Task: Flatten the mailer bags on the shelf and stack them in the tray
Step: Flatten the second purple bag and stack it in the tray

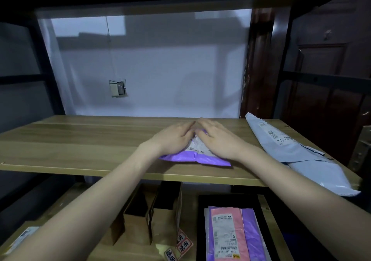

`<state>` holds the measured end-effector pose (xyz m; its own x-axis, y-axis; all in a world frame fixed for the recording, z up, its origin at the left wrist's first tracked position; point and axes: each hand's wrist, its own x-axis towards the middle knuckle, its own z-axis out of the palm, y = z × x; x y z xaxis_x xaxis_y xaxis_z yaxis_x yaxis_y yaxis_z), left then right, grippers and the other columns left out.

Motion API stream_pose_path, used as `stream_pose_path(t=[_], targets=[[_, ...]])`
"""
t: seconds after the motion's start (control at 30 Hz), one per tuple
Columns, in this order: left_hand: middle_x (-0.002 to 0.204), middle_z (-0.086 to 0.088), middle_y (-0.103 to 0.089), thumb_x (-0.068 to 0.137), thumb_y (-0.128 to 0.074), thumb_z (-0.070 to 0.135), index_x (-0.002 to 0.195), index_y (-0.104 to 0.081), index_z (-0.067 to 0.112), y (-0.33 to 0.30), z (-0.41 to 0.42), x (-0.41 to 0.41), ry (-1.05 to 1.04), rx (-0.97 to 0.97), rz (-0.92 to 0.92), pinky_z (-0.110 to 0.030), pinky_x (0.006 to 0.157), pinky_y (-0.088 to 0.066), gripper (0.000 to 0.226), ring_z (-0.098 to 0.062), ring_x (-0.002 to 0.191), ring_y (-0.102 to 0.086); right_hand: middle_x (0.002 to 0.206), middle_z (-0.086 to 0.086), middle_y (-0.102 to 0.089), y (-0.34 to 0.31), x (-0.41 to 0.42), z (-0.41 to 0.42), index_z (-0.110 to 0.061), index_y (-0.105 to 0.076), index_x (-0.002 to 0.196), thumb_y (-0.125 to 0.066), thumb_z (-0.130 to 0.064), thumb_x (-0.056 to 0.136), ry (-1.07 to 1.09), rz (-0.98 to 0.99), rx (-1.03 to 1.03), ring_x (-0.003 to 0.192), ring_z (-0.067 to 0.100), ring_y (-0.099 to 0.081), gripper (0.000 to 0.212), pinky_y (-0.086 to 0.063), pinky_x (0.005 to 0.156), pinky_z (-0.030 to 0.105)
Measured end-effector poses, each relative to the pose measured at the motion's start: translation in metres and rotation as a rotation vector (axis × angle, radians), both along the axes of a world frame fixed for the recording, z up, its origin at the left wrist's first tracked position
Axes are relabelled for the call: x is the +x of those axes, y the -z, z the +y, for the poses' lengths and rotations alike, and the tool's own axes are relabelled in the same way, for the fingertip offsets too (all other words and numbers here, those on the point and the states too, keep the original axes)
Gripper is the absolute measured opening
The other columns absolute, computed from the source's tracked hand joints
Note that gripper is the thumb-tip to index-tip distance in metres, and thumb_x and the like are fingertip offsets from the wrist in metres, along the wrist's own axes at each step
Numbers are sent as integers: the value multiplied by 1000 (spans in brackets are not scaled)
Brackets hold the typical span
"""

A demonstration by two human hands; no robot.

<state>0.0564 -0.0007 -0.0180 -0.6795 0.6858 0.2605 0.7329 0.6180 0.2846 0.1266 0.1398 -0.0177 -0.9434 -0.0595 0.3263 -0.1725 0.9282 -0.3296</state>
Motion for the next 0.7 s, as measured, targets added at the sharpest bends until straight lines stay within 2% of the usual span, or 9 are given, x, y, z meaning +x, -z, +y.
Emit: stream_pose_path(t=[0.07, 0.13, 0.2, 0.3, 0.7], targets=[[159, 0, -12, 103, -21, 31, 150, -13, 14, 9, -1, -4, 36, -95, -47, -21, 113, -7, 51, -11, 146, -12, 153, 7, -28, 12, -5, 1, -7, -28, 145, -27, -37, 101, -16, -47, 52, 144, 23, -19, 54, -15, 116, 33], [160, 0, -2, 103, -18, 33, 151, -6, 15, 19, -4, -8, 28, -120, -47, -26, 118, -1, 53, -8, 146, -2, 159, 3, -11, 23, -6, 3, -10, -12, 150, -20, -46, 99, -5, -124, 115, 147, 16, -5, 63, -5, 120, 35], [160, 1, 1, 103, -17, 35, 150, -3, 16, 25, -5, -9, 17, -126, -37, -33, 120, -1, 53, -7, 146, 2, 160, -1, 1, 29, -7, 6, -13, -1, 151, -17, -51, 98, 2, -151, 164, 147, 10, 4, 67, 2, 120, 34], [160, 2, 4, 102, -15, 36, 150, 0, 17, 29, -4, -11, 10, -138, -31, -37, 120, -2, 54, -7, 146, 5, 160, -2, 7, 30, -7, 7, -14, 4, 150, -15, -52, 97, 2, -165, 203, 146, 8, 8, 68, 4, 119, 33], [158, 6, 15, 102, -12, 37, 149, 10, 22, 33, -5, -13, 23, -207, -35, -33, 119, 6, 54, -5, 144, 13, 157, -3, 18, 30, -8, 7, -14, 13, 148, -14, -51, 98, -3, -230, 280, 144, 7, 16, 68, 7, 119, 34]])
